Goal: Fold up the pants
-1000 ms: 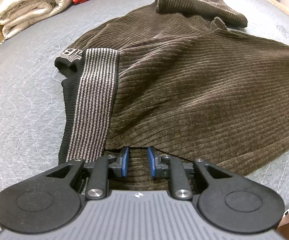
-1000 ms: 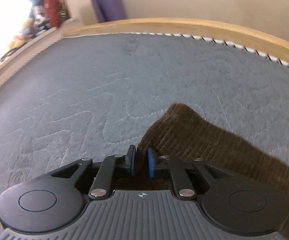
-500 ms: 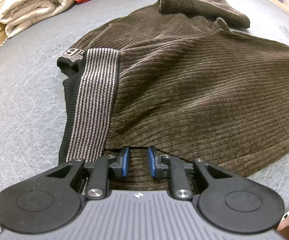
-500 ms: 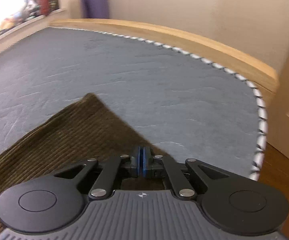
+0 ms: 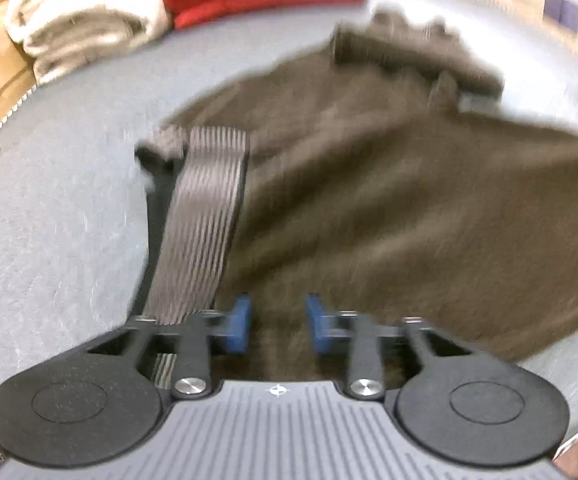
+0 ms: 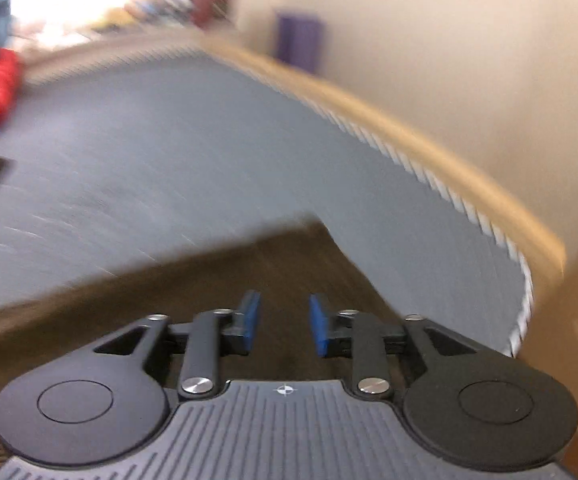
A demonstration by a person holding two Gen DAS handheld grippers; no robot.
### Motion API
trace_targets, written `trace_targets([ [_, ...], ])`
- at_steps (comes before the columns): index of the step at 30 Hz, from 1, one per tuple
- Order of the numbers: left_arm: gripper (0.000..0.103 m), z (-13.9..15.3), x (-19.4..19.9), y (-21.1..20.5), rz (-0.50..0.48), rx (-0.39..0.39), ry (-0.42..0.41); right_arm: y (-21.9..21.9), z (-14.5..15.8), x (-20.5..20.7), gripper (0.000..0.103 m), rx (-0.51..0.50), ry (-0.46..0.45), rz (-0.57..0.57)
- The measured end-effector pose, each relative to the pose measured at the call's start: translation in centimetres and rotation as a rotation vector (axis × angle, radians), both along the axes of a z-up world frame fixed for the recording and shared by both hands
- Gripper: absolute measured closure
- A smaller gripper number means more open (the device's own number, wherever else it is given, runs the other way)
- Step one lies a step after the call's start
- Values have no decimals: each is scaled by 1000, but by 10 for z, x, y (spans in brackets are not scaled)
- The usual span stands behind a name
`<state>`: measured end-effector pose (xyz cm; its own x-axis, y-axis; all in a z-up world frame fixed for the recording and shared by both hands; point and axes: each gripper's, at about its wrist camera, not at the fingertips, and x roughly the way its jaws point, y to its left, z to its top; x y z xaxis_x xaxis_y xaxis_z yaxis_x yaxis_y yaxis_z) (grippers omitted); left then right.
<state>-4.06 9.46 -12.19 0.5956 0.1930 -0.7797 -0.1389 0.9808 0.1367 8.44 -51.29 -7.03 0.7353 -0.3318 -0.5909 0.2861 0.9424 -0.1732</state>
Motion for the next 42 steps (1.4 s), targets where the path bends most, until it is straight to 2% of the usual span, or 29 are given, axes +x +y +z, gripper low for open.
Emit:
trace_targets([
  [1, 25, 7, -3, -1, -9, -9, -49, 14, 7, -5, 61, -15, -37, 39],
  [3, 24, 14, -6, -2, -36, -43, -86, 36, 18, -13, 61, -25, -91, 104],
  [4, 24, 11, -5, -2, -52, -73, -58, 47, 23, -15, 61, -25, -111, 132],
  [6, 33, -10, 2, -3, -67, -86, 100, 66, 31, -18, 61, -21, -139, 169],
  [7, 34, -22, 1, -2, -70, -87, 165, 74, 36, -18, 61, -10, -150, 179],
  [9, 48, -16, 1, 1, -51, -124, 142, 89, 46, -21, 61, 34, -177, 188],
  [10, 69, -9, 0, 0, -63, -139, 121, 94, 50, -21, 61, 59, -189, 187],
  [11, 73, -1, 0, -4, -75, -113, 92, 104, 56, -22, 61, 89, -199, 186],
  [13, 73, 19, -4, -15, -105, -36, 14, 121, 66, -20, 59, 159, -208, 199],
  [14, 73, 29, -5, -18, -116, -29, -25, 131, 69, -19, 58, 194, -210, 218],
  [18, 72, 69, -8, -32, -130, -66, -168, 173, 77, -13, 55, 260, -221, 303],
  [21, 63, 90, -10, -44, -95, -47, -264, 202, 81, -7, 55, 286, -211, 362],
  [22, 54, 96, -7, -47, -72, -32, -290, 211, 82, -5, 55, 297, -210, 377],
  [23, 50, 104, -3, -50, -44, -17, -321, 219, 82, -2, 55, 307, -205, 387],
  [25, 46, 116, 2, -54, 4, 12, -375, 232, 83, 6, 55, 324, -196, 397],
  [28, 45, 138, 18, -67, 10, 32, -420, 245, 87, 17, 55, 365, -191, 409],
  [31, 45, 158, 49, -78, 8, 33, -411, 256, 90, 28, 55, 394, -200, 424],
  [33, 45, 169, 76, -79, 11, -31, -368, 264, 93, 36, 55, 388, -200, 435],
  [36, 45, 178, 124, -71, 8, -243, -305, 272, 96, 45, 55, 368, -213, 441],
  [37, 52, 179, 142, -69, 2, -314, -286, 274, 96, 48, 55, 355, -214, 438],
  [38, 68, 179, 158, -69, 1, -346, -273, 275, 97, 51, 55, 339, -220, 434],
  [40, 89, 178, 186, -77, -29, -332, -285, 274, 96, 60, 55, 299, -230, 413],
  [42, 93, 167, 203, -87, -83, -303, -314, 267, 94, 72, 55, 303, -234, 371],
])
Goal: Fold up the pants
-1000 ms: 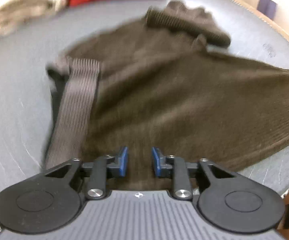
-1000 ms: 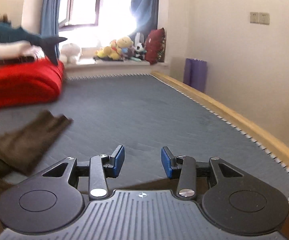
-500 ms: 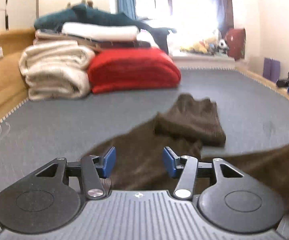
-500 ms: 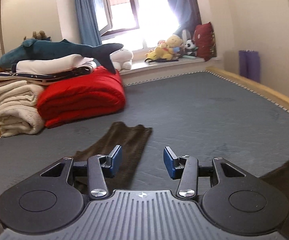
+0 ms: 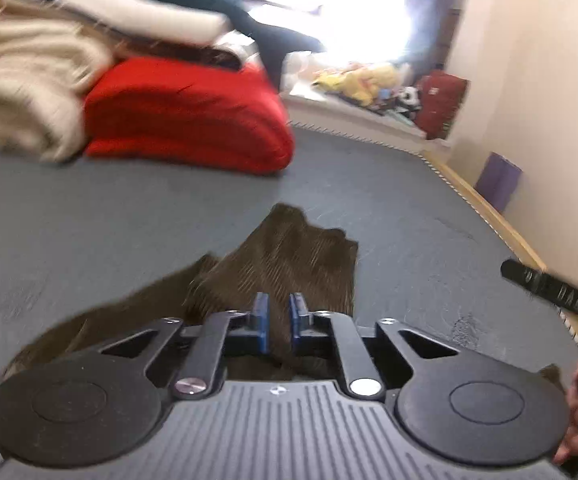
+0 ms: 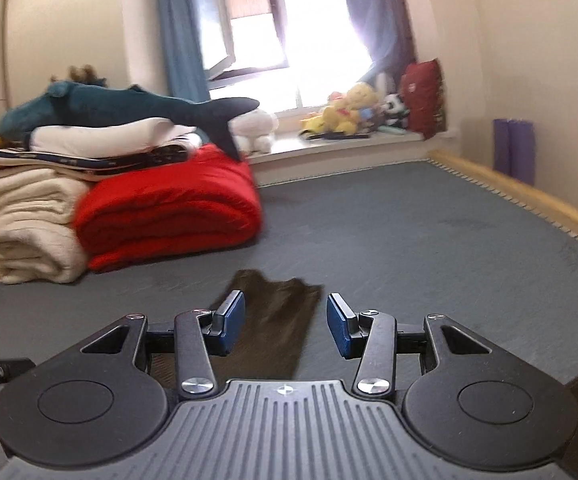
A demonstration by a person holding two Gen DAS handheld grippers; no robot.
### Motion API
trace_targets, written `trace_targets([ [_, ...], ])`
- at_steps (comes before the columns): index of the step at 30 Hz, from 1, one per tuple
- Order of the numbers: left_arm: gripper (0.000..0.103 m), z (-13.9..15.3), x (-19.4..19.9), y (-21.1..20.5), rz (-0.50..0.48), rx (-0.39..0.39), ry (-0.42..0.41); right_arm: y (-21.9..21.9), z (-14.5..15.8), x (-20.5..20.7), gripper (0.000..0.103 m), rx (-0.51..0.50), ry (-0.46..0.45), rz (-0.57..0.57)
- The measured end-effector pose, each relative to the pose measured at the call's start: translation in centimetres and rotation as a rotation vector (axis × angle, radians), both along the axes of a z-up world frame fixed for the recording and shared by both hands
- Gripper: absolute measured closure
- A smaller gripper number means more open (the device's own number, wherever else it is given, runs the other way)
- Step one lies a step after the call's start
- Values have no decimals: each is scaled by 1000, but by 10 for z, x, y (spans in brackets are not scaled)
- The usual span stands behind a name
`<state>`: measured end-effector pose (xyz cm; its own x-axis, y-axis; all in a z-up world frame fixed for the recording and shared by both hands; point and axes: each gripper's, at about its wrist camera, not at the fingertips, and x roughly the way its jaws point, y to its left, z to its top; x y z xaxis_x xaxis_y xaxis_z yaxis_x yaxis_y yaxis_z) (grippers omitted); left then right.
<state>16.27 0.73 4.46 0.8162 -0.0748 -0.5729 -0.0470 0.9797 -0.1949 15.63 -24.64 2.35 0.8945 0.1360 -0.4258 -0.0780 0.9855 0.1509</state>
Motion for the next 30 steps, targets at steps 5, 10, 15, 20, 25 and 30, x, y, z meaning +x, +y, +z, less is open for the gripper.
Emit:
trace_targets([
  [5, 92, -60, 47, -15, -59, -108, 297, -15, -21, 34, 76, 105, 123, -52],
  [10, 89, -69, 74, -8, -2, -124, 317, 1, -52, 72, 75, 155, 275, -91],
  [15, 87, -76, 88, 19, 42, -210, 374, 34, -98, 115, 67, 117, 510, -75],
  [20, 77, -82, 92, 38, 64, -230, 422, 54, -138, 143, 58, 114, 644, -74],
  [25, 72, -83, 95, 58, 77, -259, 420, 61, -172, 159, 58, 166, 727, -105],
  [30, 68, -77, 96, 86, 122, -287, 412, 87, -165, 157, 91, 52, 675, -14],
])
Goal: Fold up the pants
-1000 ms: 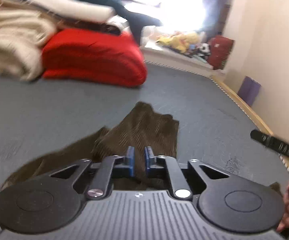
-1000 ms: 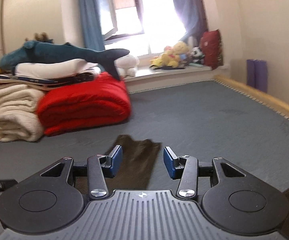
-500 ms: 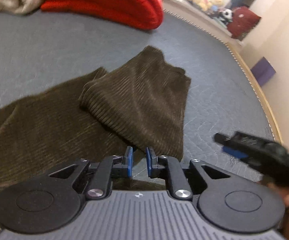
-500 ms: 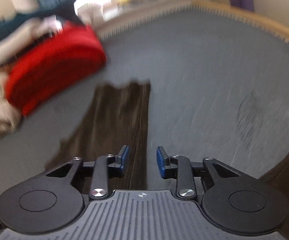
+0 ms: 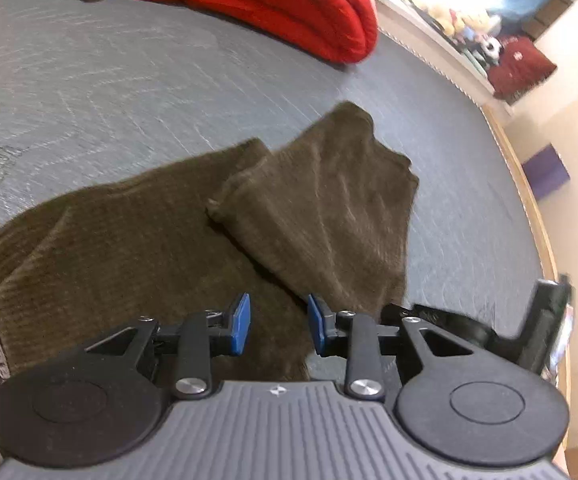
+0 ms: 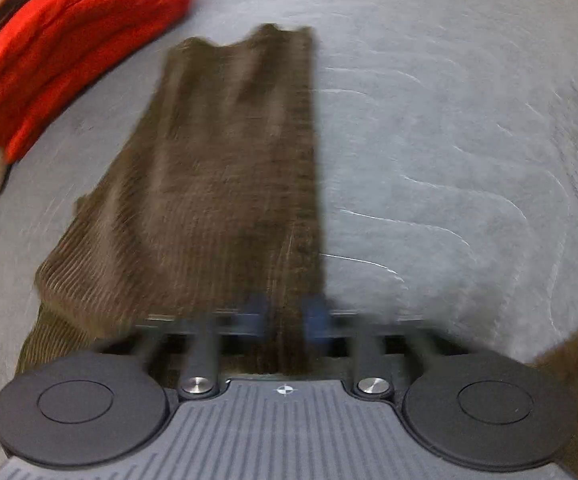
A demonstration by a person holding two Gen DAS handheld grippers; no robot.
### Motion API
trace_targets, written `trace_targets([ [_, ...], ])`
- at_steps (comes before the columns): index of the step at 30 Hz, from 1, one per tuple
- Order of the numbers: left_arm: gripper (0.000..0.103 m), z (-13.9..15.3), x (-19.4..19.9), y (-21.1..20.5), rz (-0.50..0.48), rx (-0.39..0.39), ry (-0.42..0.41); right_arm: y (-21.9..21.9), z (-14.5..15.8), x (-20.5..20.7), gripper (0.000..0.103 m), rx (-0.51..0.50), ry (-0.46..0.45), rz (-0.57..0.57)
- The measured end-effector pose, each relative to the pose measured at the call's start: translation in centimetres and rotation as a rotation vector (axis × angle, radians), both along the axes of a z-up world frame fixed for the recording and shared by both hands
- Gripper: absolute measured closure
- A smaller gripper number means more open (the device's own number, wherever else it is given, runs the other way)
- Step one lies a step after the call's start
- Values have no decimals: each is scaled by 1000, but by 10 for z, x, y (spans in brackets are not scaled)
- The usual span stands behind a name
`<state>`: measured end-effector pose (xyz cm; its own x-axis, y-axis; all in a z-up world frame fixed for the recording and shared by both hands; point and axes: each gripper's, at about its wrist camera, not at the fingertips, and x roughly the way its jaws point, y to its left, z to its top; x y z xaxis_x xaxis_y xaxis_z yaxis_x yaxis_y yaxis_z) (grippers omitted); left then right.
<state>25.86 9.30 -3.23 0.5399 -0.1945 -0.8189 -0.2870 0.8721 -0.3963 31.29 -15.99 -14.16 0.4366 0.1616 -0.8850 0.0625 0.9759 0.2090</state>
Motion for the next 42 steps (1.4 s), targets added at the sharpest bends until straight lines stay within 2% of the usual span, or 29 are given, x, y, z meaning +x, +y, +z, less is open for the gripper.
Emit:
trace_targets([
  [2, 68, 2, 1, 12, 25, -8, 0, 19, 23, -8, 92, -58, -99, 106],
  [3, 68, 3, 1, 17, 37, -11, -1, 28, 38, -15, 92, -54, -163, 178],
  [5, 68, 6, 0, 27, 65, -11, 0, 45, 65, -31, 92, -8, -253, 358],
  [7, 68, 10, -1, 36, 87, -14, -10, 62, 84, -55, 93, 78, -304, 592],
  [8, 68, 13, -2, 40, 94, -11, -16, 67, 88, -67, 93, 123, -300, 692],
  [10, 68, 17, -2, 45, 114, 4, -29, 77, 85, -88, 93, 214, -232, 876],
  [12, 68, 19, -3, 50, 129, 20, -34, 84, 71, -102, 92, 239, -158, 960],
  [14, 68, 19, -3, 54, 140, 19, -26, 85, 53, -99, 92, 197, -78, 907],
  [16, 68, 19, -3, 55, 147, 16, -23, 75, 45, -87, 81, 186, -46, 799],
  [17, 68, 19, -3, 54, 144, 19, -20, 64, 46, -78, 78, 222, -32, 721],
  [19, 66, 19, -2, 53, 139, 20, -19, 38, 50, -60, 60, 304, -11, 567],
  [20, 63, 20, -2, 52, 137, 20, -20, 24, 52, -53, 57, 338, -4, 481],
  [25, 61, 16, 0, 48, 131, 23, -14, -53, 45, -28, 55, 437, 11, 11],
  [28, 61, 14, 2, 44, 120, 28, -12, -80, 20, -27, 55, 444, 76, -194],
  [31, 60, 12, 3, 40, 120, 27, -4, -77, -18, -30, 55, 419, 216, -294],
  [33, 60, 10, 5, 37, 117, 24, 2, -71, -42, -29, 55, 473, 273, -334],
  [35, 59, 8, 7, 33, 107, 27, 9, -64, -54, -26, 55, 504, 279, -368],
  [38, 59, 6, 8, 28, 100, 33, 11, -55, -62, -19, 56, 550, 239, -424],
  [39, 59, 6, 8, 27, 97, 36, 11, -51, -63, -18, 61, 541, 224, -442],
  [40, 59, 6, 9, 26, 92, 40, 10, -46, -65, -16, 77, 523, 205, -444],
  [42, 59, 5, 10, 27, 89, 50, 11, -38, -61, -14, 87, 475, 144, -435],
])
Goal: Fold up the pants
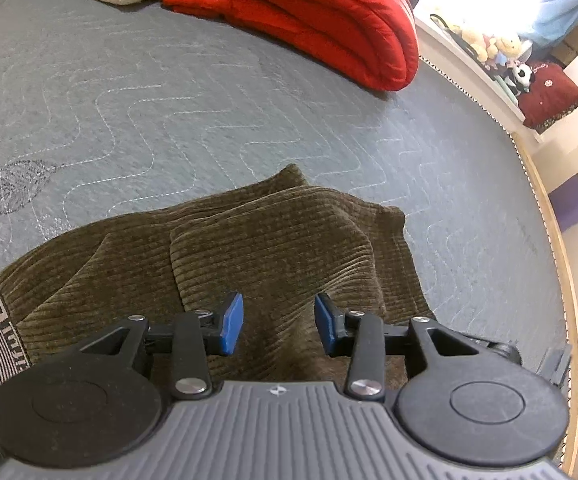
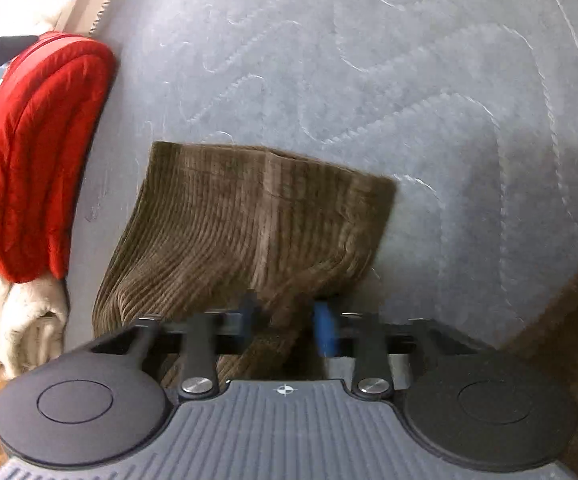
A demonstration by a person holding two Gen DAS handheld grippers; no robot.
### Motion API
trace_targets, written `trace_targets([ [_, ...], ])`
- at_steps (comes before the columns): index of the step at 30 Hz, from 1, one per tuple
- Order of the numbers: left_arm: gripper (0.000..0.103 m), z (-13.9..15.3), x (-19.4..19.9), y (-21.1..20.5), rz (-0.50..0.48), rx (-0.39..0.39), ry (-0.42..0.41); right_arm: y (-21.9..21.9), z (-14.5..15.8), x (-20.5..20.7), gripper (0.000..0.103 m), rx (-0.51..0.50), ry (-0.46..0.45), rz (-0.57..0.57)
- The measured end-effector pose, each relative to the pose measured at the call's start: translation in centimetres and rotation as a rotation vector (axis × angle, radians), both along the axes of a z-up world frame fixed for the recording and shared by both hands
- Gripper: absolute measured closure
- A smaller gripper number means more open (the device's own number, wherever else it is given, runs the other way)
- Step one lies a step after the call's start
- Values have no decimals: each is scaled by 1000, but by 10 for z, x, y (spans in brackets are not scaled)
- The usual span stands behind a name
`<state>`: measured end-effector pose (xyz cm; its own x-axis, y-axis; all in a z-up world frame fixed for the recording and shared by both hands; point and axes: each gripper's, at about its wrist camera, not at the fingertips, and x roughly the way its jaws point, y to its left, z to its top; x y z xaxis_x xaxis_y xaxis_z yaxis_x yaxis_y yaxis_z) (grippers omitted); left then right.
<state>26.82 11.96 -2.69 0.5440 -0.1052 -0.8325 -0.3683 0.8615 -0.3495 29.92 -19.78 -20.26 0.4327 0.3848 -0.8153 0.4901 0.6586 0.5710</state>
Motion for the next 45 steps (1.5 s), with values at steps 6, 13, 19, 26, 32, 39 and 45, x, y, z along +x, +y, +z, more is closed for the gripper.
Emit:
trace_targets([
  [6, 59, -1, 3, 4, 12, 29, 0, -9, 52, 14, 90, 2, -226, 18],
  [13, 59, 9, 9, -11, -48, 77, -93, -63, 120, 17, 90, 17, -554, 118],
  [19, 59, 7, 9, -45, -207, 100, -182, -193, 144, 4, 91, -64, -722, -289],
  [26, 59, -28, 18, -109, -421, 129, -188, -315, 87, -4, 87, -306, -513, -578],
  [32, 57, -64, 20, -145, -560, 108, -103, -342, 30, 12, 87, -316, -350, -521],
  [39, 52, -102, 26, -165, -615, 192, -19, -343, 22, 17, 87, -277, -363, -516],
  [45, 89, -100, 27, -170, -682, 285, -17, -332, 66, 23, 92, -261, -484, -457],
])
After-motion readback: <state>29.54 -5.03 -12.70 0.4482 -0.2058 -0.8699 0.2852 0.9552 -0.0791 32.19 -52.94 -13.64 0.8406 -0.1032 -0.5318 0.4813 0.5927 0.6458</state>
